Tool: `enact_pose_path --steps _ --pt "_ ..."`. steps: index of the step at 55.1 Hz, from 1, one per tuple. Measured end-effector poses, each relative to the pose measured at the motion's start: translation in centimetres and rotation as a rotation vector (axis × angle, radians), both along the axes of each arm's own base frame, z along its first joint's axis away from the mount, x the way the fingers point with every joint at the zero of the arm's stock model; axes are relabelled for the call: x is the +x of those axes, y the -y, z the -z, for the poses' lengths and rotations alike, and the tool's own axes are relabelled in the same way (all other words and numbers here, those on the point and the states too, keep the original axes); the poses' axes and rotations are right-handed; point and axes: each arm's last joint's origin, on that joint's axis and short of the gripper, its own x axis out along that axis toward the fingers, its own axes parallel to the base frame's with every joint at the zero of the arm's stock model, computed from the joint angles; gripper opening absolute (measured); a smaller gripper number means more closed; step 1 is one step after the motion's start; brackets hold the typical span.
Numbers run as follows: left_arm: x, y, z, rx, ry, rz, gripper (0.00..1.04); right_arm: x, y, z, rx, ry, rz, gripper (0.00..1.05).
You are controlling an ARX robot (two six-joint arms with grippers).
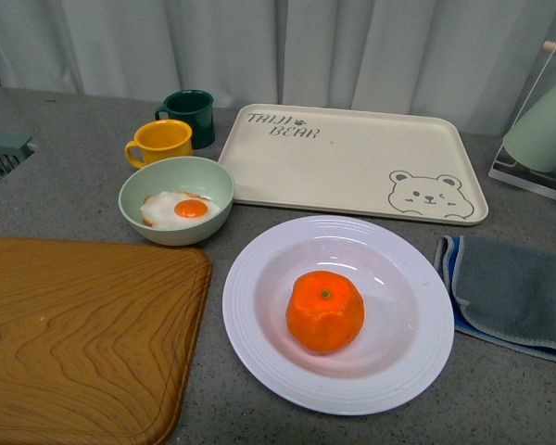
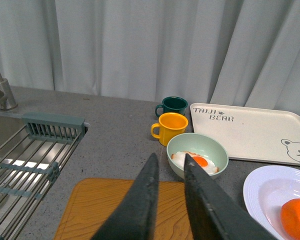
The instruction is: Place orange and plate with both arms
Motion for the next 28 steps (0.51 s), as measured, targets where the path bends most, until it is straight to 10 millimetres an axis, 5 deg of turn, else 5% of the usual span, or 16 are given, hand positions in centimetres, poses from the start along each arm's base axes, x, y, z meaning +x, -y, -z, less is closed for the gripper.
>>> enact_pose_path --steps 23,28 --pt "0.0 0.0 0.0 0.0 0.0 0.0 0.93 0.0 0.0 -0.01 0.0 0.0 0.0 0.95" --pt "0.0 0.0 0.0 0.003 0.0 0.0 0.99 0.0 0.0 -0.01 0.0 0.0 0.001 0.95"
